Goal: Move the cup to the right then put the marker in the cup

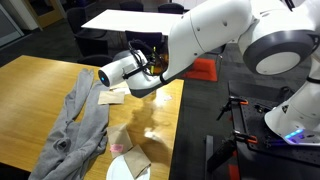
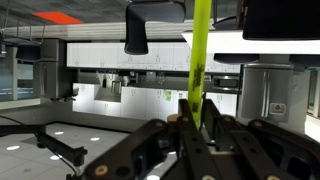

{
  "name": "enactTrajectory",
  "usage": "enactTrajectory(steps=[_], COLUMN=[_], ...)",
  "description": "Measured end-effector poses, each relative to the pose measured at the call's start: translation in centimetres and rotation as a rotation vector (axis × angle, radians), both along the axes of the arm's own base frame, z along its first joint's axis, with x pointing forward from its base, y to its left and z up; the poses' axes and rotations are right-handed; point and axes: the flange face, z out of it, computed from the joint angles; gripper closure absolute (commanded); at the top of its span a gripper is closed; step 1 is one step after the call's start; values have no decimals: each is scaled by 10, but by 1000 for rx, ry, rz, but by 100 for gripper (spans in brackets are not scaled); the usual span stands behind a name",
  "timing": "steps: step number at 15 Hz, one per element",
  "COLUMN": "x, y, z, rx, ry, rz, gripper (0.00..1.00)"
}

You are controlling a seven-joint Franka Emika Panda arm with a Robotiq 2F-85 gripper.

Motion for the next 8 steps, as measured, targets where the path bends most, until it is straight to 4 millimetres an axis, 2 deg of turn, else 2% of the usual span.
enactTrajectory(steps=[4,8], x=[2,4], y=[-13,-17], z=[-22,-39], rx=[-15,-33], ry=[15,26], rz=[-1,18], gripper=[95,95])
